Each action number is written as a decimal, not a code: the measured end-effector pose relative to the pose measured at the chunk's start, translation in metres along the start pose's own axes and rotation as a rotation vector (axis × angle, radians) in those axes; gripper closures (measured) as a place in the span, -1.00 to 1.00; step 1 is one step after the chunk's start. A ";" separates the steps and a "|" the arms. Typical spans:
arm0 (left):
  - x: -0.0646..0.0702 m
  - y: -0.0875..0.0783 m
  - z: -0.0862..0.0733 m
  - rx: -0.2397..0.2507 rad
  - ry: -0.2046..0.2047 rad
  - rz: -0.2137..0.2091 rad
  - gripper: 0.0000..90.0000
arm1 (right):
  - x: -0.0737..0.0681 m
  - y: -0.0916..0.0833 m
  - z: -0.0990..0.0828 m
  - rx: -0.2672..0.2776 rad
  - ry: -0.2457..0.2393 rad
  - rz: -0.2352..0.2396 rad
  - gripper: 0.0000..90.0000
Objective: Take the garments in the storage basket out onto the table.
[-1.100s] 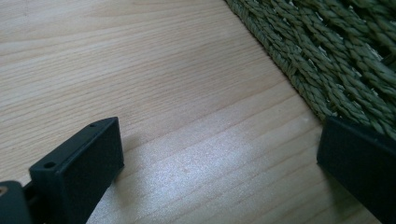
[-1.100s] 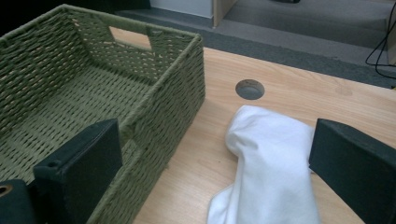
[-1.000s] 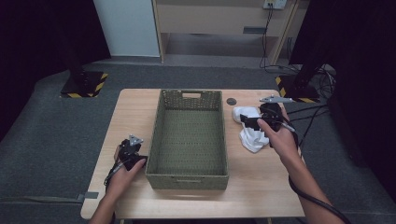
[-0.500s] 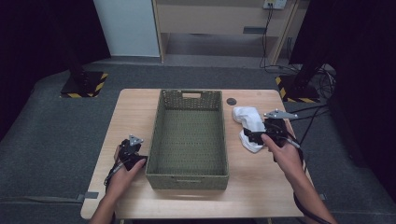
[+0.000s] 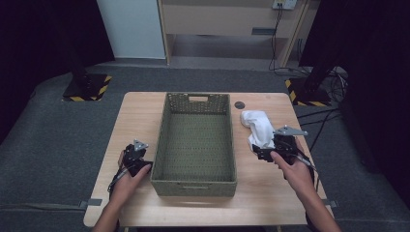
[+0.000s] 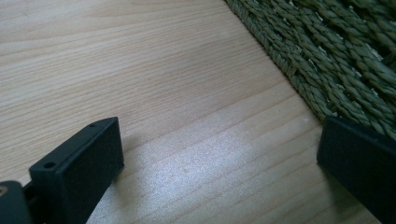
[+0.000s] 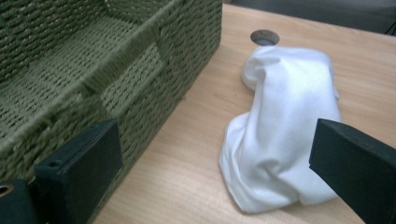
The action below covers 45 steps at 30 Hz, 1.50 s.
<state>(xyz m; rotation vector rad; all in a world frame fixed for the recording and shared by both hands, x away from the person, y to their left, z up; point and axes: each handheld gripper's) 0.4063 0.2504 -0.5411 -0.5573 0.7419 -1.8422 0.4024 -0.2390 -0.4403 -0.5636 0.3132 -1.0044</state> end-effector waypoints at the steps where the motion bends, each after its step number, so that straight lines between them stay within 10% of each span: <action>1: 0.000 0.000 0.000 0.000 0.000 0.000 -1.00 | 0.000 0.000 -0.002 -0.002 0.001 0.001 -0.94; 45: 0.000 0.000 0.000 0.000 0.001 0.001 -1.00 | -0.023 0.003 -0.069 -0.113 0.008 0.049 -0.94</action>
Point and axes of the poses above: each handheld gripper's, and its own axes: y roughly forward along the jaws, z roughly out of its top, x roughly to its right, and after that the axes turned 4 degrees about -y, right-handed
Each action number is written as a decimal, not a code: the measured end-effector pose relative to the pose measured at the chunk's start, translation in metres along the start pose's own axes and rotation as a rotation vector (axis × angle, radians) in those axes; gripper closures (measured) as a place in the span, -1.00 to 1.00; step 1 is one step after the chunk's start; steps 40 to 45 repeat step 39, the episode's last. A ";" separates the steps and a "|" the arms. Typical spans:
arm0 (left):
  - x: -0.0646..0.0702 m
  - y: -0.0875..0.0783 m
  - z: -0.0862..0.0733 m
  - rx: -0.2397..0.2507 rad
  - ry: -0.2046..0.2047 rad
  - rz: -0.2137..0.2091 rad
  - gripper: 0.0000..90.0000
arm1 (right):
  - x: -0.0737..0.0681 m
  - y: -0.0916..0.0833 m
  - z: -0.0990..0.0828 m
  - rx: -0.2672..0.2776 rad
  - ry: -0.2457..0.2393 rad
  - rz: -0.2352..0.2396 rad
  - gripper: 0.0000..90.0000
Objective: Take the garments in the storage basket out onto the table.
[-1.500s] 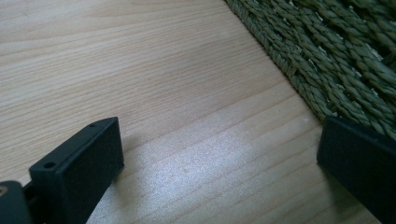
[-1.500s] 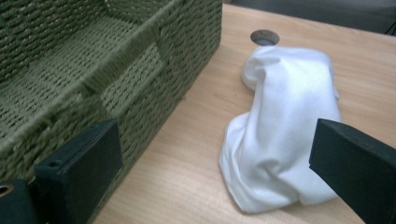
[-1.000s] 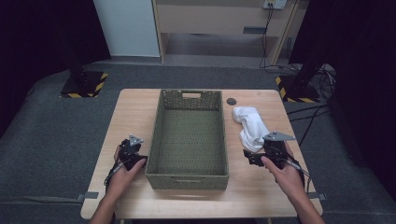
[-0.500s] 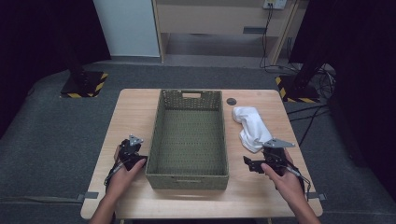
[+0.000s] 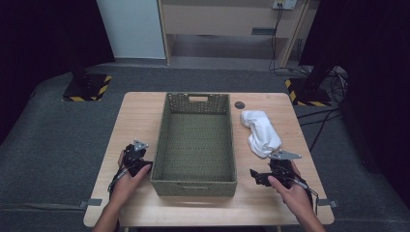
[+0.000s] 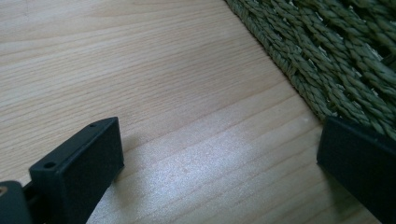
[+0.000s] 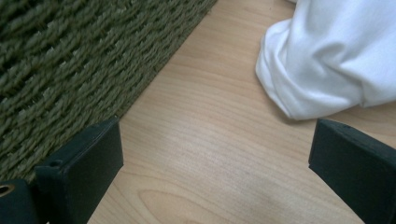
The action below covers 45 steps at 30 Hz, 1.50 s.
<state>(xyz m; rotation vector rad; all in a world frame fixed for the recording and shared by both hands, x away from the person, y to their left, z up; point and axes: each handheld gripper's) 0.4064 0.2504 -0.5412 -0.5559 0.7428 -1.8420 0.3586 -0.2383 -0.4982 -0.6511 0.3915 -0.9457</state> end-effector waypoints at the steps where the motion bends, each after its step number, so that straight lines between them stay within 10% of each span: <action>1: 0.000 0.000 0.000 0.000 0.000 0.000 -1.00 | 0.000 0.001 -0.002 -0.002 0.002 0.000 -0.94; 22: 0.000 0.000 0.000 0.000 0.000 0.000 -1.00 | -0.002 0.027 -0.030 -0.064 0.040 -0.006 -0.96; 45: 0.000 0.000 0.000 0.000 0.000 0.000 -1.00 | -0.012 0.033 -0.034 -0.047 -0.040 -0.069 -0.99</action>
Point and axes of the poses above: each handheld gripper's, and its own axes: y roughly forward along the jaws, z roughly out of its top, x roughly to its right, and after that the axes turned 4 degrees about -y, right-handed
